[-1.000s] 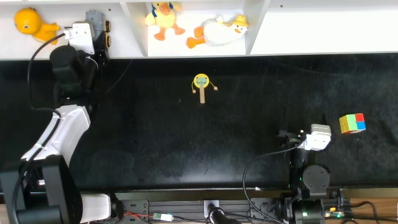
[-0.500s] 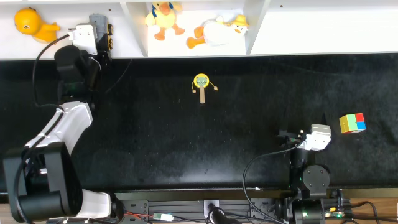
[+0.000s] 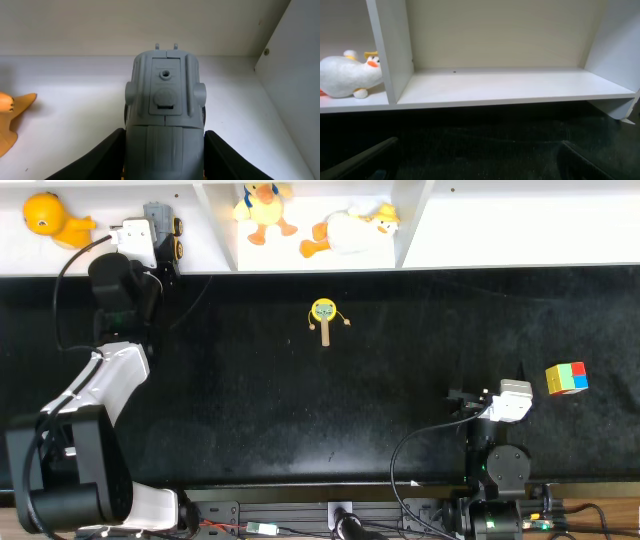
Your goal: Store Toys
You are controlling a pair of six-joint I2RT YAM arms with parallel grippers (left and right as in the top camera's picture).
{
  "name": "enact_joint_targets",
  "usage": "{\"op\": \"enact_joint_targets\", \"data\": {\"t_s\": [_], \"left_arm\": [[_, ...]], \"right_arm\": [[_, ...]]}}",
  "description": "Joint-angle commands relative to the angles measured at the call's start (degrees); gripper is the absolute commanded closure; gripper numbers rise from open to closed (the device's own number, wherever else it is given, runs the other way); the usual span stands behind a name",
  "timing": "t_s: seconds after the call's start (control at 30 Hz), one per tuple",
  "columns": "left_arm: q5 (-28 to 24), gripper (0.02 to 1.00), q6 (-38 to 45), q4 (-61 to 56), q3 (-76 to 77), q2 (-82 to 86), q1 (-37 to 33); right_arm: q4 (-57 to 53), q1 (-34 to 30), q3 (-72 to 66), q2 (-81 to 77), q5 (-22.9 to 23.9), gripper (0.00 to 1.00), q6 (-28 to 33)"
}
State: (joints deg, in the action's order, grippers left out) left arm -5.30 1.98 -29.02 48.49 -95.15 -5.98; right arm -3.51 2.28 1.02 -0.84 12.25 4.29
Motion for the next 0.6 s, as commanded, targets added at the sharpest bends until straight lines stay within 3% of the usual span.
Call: {"op": "enact_joint_targets", "data": {"t_s": [0.03,0.2,0.23,0.33,0.6], "left_arm": [[0.26,0.757,-0.55,-0.17,1.51,-1.75,0.22],[0.26,0.601,-0.55,-0.28,1.51,-1.86,0.22],[0.26,0.514,-0.55,-0.33,1.53,-1.86,0.22],[0.24,0.025,-0.55,-0.48,1.51,-1.84,0.24],[0.50,0.020,2.03,0.17,1.51,0.28,1.88]], "right_arm": [[0.31,0.33,-0.74,0.63,0.22,0.005,0.00],[0.33,0.33,-0.74,0.63,0.22,0.005,0.00],[0.33,0.33,-0.74,0.63,0.22,0.007,0.00],[0.31,0.33,-0.74,0.63,0.22,0.007,0.00],[0.33,0.33,-0.74,0.63,0.22,0.005,0.00]]}}
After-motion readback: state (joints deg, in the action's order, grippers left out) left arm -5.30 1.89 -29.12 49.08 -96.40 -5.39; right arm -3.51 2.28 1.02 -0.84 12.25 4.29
